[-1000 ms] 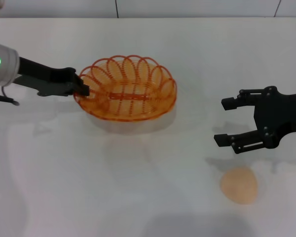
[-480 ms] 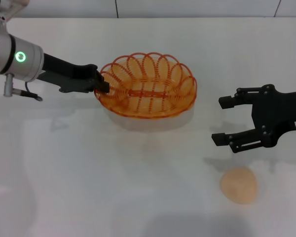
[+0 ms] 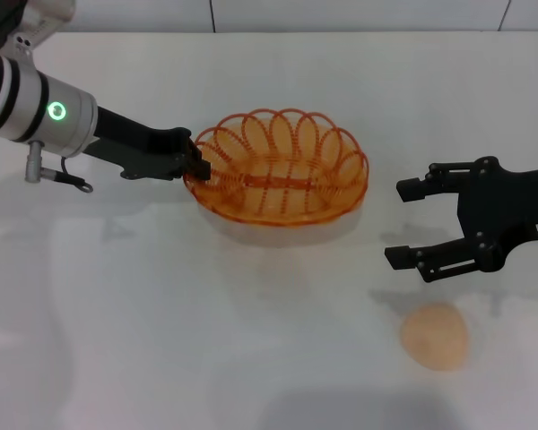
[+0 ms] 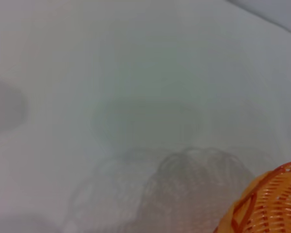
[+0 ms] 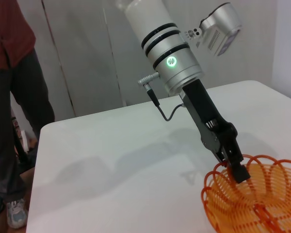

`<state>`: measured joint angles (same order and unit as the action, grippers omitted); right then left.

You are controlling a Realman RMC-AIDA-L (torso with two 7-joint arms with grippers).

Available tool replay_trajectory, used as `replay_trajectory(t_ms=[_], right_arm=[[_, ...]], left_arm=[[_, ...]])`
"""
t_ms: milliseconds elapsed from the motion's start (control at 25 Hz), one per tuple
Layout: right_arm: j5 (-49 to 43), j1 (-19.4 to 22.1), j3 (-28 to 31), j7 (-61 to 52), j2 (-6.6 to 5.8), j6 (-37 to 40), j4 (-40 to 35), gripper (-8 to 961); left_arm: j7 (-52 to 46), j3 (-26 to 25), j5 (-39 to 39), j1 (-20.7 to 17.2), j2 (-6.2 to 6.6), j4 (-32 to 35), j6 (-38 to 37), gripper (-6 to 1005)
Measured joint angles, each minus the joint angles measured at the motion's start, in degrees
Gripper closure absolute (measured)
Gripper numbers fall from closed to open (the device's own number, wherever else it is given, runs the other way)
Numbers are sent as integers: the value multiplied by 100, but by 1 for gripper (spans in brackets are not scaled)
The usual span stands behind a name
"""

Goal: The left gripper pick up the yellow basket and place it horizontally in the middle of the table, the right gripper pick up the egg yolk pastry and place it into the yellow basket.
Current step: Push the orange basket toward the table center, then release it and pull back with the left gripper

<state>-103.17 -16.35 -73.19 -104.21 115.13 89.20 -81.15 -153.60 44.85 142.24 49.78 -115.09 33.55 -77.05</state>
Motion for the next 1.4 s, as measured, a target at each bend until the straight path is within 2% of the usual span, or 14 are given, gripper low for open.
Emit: replay_trajectory(t_ms=[280, 640, 1400], right_arm=[[35, 0, -3, 1, 0, 64, -6, 95], [61, 0, -22, 10, 0, 72, -7, 95], [70, 10, -29, 33, 0, 116, 4, 96]], left_arm=[[-187, 12, 378, 104, 23, -23, -76, 917], [-251, 178, 393, 133, 0, -79, -76, 902], [-231, 191, 392, 136, -60, -282, 39, 870]])
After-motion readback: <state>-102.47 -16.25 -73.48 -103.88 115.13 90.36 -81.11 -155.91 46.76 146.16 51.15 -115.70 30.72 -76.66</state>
